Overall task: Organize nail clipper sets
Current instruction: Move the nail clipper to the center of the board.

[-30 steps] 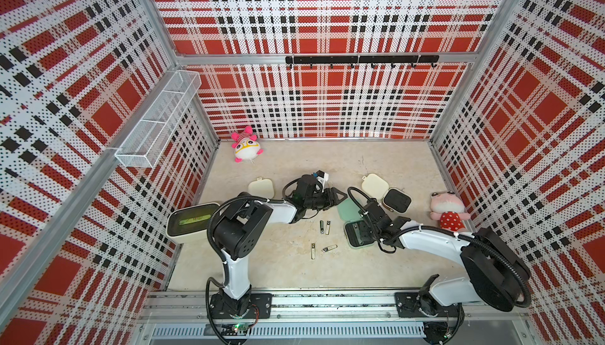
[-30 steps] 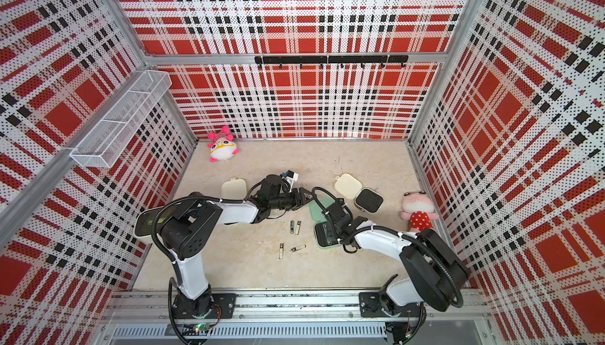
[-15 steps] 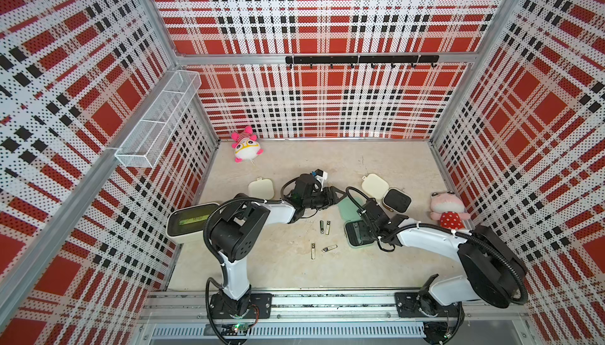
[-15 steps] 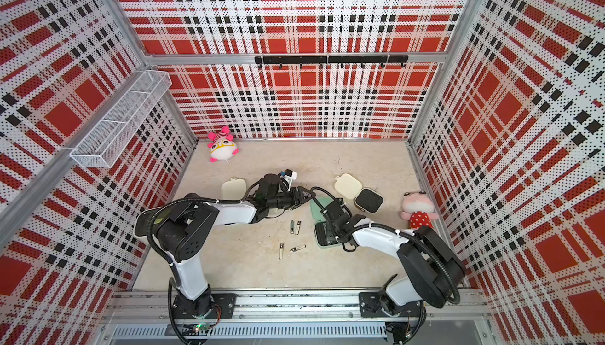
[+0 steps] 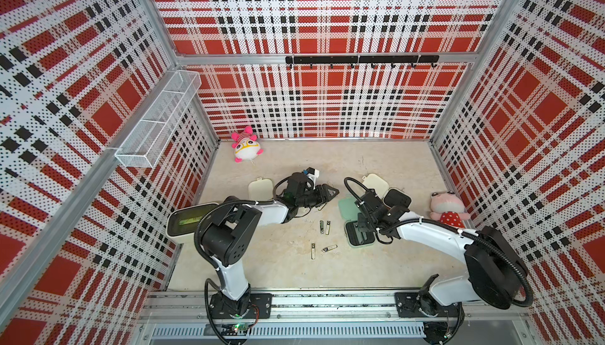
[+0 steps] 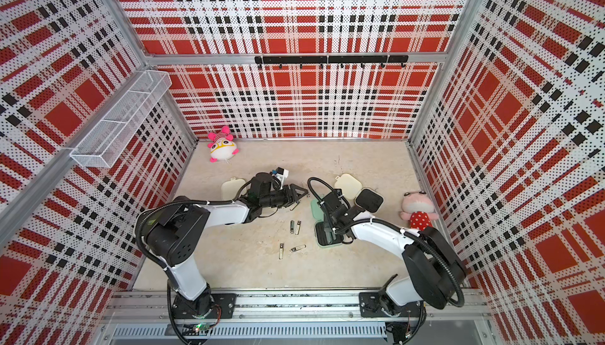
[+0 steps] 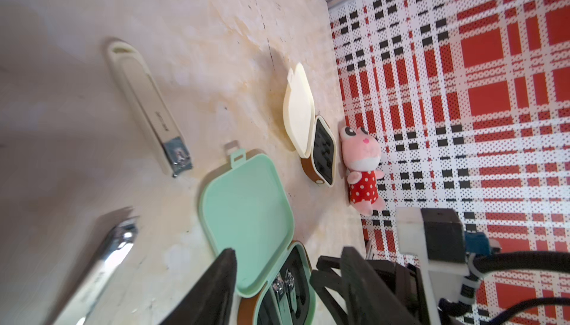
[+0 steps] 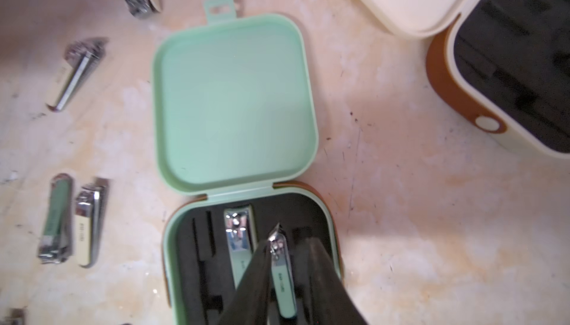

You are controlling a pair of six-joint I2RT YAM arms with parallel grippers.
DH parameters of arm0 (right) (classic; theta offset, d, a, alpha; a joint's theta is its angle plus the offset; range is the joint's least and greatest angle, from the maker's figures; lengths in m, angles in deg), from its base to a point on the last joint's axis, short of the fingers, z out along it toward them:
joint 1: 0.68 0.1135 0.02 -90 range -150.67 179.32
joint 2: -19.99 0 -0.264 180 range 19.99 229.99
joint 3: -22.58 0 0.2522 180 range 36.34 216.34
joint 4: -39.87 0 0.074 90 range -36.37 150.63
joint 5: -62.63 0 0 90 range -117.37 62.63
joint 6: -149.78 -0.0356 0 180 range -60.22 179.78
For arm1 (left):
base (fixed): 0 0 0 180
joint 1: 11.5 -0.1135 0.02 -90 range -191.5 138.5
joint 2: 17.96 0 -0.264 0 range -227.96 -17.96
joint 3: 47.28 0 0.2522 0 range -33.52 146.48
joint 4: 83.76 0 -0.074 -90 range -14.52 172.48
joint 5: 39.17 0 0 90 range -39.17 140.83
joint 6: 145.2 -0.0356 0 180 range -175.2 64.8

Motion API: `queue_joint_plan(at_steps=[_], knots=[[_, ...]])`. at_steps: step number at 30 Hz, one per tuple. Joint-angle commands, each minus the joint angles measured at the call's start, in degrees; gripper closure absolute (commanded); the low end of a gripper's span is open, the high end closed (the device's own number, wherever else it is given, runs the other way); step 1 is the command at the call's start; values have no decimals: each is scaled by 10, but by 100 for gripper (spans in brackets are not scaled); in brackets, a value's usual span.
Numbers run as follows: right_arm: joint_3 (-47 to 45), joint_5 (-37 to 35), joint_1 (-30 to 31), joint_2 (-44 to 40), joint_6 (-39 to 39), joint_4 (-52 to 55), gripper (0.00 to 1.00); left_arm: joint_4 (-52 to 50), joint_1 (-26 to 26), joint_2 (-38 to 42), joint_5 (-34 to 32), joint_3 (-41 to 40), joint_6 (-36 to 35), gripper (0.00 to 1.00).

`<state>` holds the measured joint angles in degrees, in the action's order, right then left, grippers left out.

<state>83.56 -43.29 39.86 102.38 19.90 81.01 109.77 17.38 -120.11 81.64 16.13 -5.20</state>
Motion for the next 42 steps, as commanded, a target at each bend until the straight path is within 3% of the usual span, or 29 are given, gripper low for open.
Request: queue_joint_plan(at_steps=[1, 8, 13, 24, 42], knots=[[53, 2, 26, 28, -2, -3, 68, -35, -48, 46, -20, -17, -32, 41], [204, 19, 100, 171, 11, 5, 63, -91, -167, 102, -26, -56, -71, 39], [277, 63, 122, 249, 18, -7, 65, -94, -211, 137, -32, -83, -72, 39], [299, 70, 128, 296, -3, 5, 55, -81, -247, 178, -30, -124, -60, 38], [281, 65, 137, 324, -18, 17, 58, -77, -246, 172, -26, -125, -59, 38]])
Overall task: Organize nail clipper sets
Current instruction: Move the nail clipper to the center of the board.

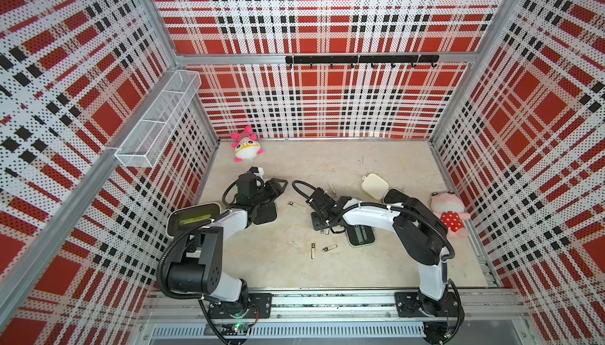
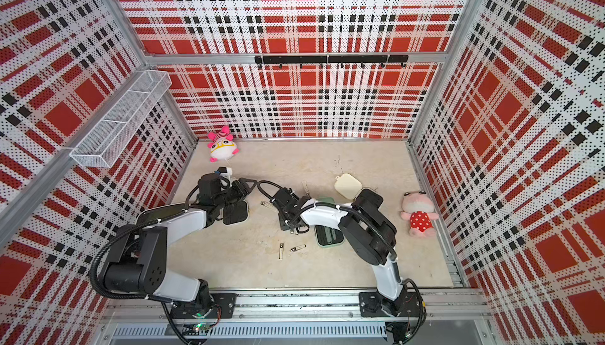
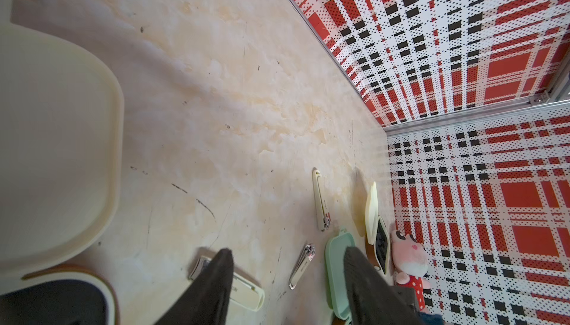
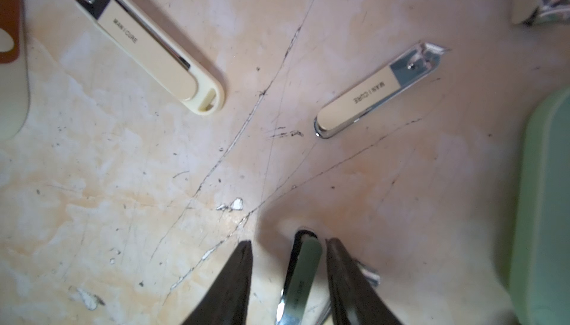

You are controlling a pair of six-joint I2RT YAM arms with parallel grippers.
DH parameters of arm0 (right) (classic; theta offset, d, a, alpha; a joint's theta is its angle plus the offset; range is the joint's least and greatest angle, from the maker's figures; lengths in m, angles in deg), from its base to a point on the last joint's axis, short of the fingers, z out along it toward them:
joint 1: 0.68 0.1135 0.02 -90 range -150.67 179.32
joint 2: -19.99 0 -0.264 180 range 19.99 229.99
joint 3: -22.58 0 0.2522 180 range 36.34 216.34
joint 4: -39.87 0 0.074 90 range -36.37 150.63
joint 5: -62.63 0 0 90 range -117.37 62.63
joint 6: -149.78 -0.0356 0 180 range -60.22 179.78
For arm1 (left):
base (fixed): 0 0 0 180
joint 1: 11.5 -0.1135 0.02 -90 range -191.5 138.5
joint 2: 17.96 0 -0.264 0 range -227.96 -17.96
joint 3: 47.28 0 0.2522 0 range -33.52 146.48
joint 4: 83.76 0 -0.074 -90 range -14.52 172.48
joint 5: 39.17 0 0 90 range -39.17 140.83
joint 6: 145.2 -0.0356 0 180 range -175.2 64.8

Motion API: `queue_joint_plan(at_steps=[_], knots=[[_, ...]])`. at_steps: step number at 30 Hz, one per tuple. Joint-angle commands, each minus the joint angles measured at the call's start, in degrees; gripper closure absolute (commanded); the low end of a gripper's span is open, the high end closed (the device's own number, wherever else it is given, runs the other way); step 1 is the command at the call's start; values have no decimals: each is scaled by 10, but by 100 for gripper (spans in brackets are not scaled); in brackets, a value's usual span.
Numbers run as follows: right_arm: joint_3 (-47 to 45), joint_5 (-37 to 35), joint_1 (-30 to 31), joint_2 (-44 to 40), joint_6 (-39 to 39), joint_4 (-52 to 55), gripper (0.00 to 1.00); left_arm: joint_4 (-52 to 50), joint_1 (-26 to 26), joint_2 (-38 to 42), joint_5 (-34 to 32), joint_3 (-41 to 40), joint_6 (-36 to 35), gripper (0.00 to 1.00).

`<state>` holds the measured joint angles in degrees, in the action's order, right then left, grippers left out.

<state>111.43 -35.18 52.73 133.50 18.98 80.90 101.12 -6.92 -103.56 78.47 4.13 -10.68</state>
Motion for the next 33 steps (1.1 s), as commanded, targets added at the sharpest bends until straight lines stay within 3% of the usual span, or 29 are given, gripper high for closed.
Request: queue_joint_plan(at_steps=[1, 20, 26, 33], knots=[[6, -20, 11, 15, -9, 22, 59, 10, -2, 6, 6, -5, -4, 38], [18, -32, 34, 29, -9, 25, 82, 13, -2, 7, 7, -7, -3, 38], [15, -31, 38, 15, -3, 15, 62, 13, -2, 6, 6, -6, -3, 38], [-1, -33, 39, -5, -11, 15, 51, 11, 0, 7, 6, -4, -3, 38]])
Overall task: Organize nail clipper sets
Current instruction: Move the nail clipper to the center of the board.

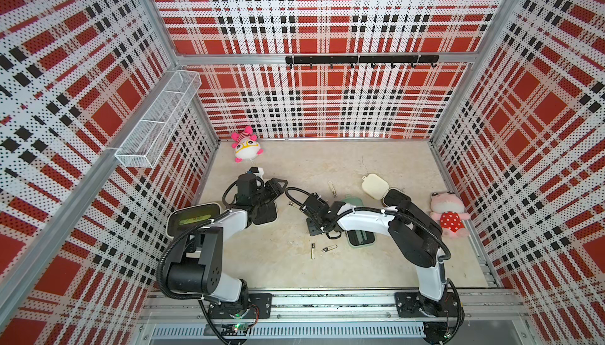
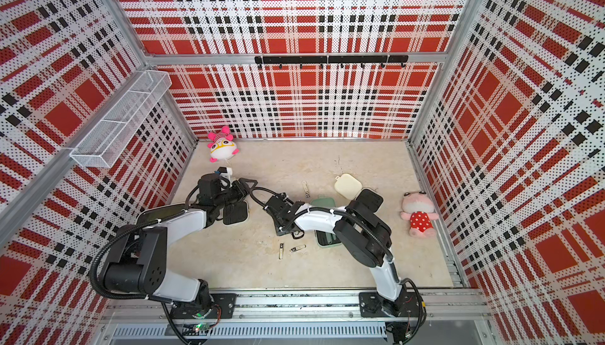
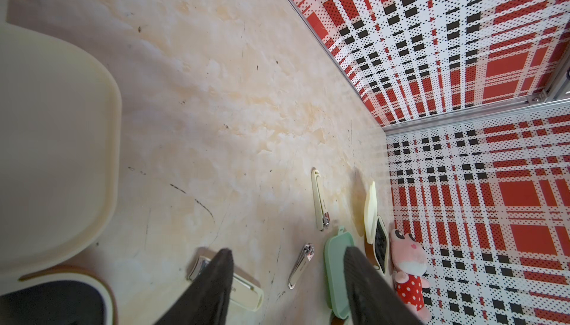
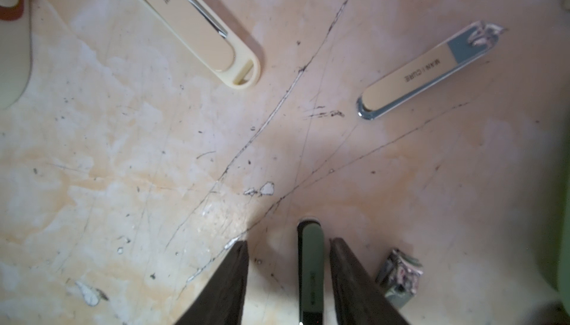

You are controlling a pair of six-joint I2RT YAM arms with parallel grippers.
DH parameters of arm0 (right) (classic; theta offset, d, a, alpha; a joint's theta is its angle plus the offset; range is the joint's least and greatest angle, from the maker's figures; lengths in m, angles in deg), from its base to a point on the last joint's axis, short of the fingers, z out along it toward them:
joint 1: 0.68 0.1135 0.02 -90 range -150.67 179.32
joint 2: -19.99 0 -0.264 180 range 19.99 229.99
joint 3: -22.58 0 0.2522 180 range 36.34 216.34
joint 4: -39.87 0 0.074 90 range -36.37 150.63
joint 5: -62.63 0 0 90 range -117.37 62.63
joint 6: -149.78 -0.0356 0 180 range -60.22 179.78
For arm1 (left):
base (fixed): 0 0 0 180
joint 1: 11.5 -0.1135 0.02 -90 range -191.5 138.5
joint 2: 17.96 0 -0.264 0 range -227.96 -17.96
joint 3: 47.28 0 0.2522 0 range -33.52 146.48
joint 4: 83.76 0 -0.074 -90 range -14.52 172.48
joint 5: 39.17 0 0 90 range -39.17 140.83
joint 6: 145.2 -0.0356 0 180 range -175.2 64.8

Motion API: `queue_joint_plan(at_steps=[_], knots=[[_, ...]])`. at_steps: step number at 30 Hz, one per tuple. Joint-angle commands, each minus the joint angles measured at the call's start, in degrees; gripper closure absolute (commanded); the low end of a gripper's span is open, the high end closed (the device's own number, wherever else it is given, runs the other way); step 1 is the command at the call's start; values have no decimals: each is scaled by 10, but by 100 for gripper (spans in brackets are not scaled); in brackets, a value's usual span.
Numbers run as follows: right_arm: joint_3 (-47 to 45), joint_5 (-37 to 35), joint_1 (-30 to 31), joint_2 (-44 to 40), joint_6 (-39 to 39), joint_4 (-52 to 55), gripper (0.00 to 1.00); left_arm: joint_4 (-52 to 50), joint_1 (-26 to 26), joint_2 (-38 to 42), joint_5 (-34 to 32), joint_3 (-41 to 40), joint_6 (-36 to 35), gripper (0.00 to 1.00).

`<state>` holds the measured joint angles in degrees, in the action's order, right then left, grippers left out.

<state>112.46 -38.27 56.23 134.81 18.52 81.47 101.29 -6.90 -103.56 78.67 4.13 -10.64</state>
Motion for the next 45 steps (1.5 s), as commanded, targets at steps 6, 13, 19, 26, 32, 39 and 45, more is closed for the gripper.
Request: queue_joint_plan(at_steps=[6, 13, 19, 26, 32, 39, 45], knots=[[-44, 11, 6, -33, -27, 1, 51, 9, 2, 6, 3, -3, -3, 38], [-58, 31, 21, -40, -43, -9, 53, 5, 4, 8, 5, 4, -3, 38], [-62, 62, 30, -34, -59, -35, 53, -15, 2, 18, 1, 15, -12, 38], [-54, 104, 32, -29, -69, -73, 54, -38, -9, 34, 2, 28, -20, 38], [-31, 112, 32, -10, -60, -83, 55, -60, -44, 46, 13, 48, -28, 38], [37, 52, 31, 20, -29, -17, 55, -73, -68, 52, 22, 58, -37, 38], [68, 62, 33, 25, 3, -14, 55, -74, -80, 54, 26, 56, -37, 38]])
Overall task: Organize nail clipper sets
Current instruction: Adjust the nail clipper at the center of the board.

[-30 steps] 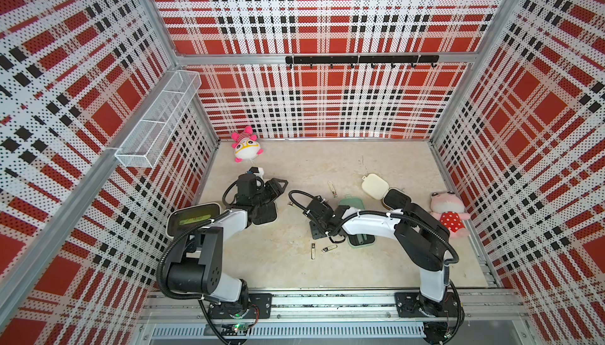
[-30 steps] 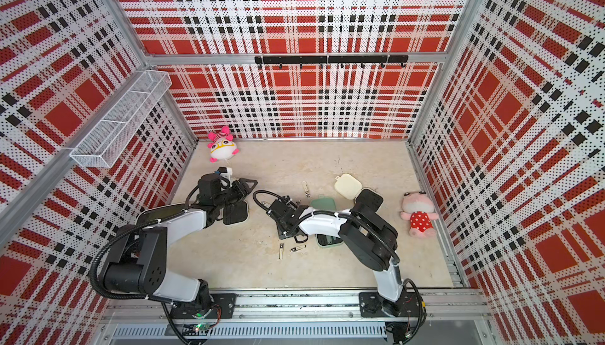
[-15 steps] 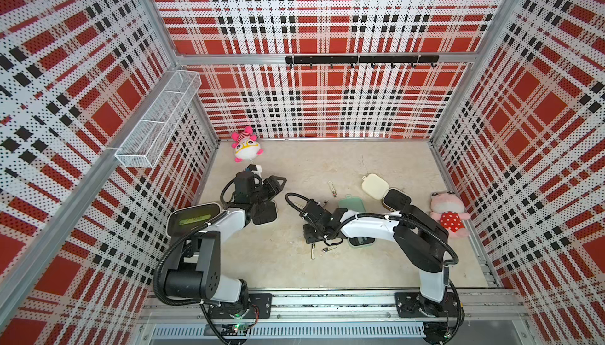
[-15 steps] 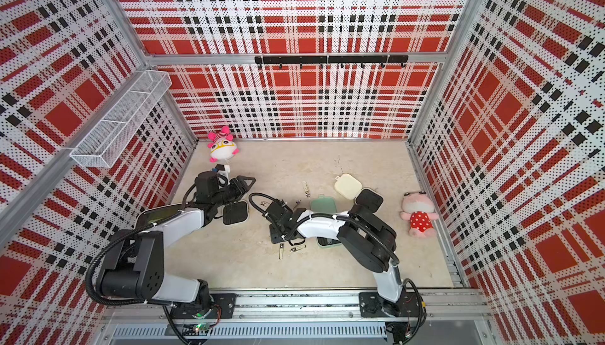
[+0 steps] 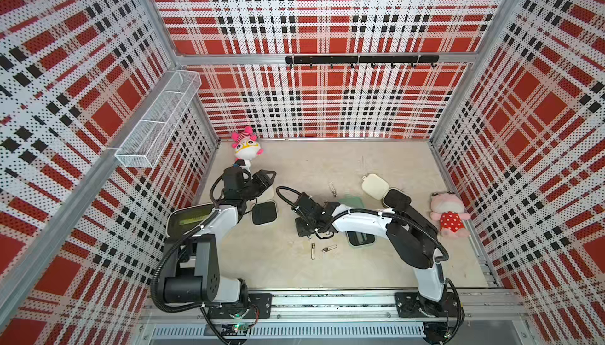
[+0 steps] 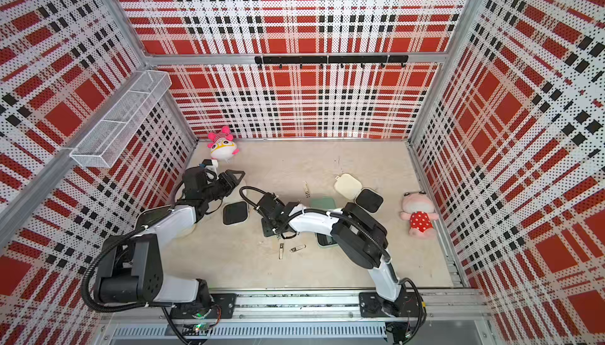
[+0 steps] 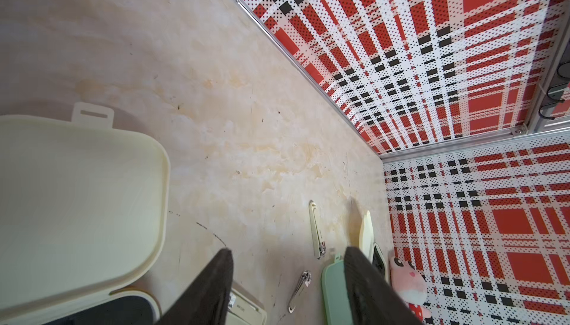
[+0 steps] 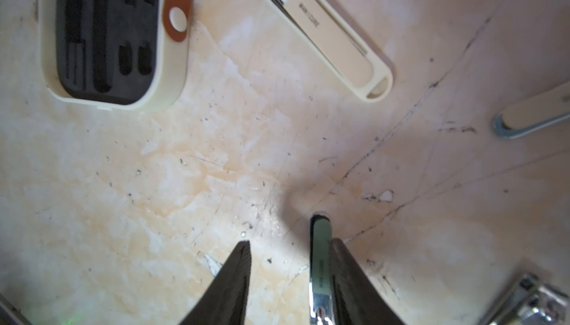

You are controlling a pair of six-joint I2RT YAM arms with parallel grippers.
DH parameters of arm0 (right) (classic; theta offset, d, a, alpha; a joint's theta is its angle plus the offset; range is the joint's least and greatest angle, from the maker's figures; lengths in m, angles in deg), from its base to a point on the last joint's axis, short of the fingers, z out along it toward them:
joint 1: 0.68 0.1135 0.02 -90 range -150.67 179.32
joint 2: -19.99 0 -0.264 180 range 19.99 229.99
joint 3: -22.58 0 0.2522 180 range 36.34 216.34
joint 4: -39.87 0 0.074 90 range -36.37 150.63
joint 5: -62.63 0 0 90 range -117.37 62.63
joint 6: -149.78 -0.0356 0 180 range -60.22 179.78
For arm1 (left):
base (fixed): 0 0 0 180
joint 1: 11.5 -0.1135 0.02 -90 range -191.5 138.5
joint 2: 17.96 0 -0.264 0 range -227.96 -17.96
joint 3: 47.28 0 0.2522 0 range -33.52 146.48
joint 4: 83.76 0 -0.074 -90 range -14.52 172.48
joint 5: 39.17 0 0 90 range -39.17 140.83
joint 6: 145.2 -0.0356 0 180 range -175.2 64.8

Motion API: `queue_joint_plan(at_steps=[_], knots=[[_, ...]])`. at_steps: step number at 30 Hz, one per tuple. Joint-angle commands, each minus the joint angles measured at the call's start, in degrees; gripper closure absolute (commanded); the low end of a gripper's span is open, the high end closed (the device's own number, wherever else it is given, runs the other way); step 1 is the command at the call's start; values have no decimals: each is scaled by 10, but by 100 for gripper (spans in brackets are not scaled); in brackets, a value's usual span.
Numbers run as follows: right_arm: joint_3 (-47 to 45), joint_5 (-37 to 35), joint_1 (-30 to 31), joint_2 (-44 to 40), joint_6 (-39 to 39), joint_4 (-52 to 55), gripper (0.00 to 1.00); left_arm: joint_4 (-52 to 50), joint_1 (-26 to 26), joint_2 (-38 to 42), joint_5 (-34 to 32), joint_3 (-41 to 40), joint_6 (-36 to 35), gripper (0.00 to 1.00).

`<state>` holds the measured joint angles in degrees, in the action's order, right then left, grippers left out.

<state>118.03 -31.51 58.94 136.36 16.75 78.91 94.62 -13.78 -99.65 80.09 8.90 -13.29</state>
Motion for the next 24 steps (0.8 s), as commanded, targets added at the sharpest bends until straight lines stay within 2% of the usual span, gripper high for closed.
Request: queue_joint_plan(at_steps=[1, 13, 24], knots=[[13, 2, 6, 10, 24, 8, 55, -6, -16, 15, 15, 9, -10, 38], [20, 70, 10, 37, 32, -19, 54, -20, -54, 20, 29, 17, -19, 38], [16, 39, -1, 47, 18, 5, 51, -17, -51, 21, 30, 7, -18, 37]])
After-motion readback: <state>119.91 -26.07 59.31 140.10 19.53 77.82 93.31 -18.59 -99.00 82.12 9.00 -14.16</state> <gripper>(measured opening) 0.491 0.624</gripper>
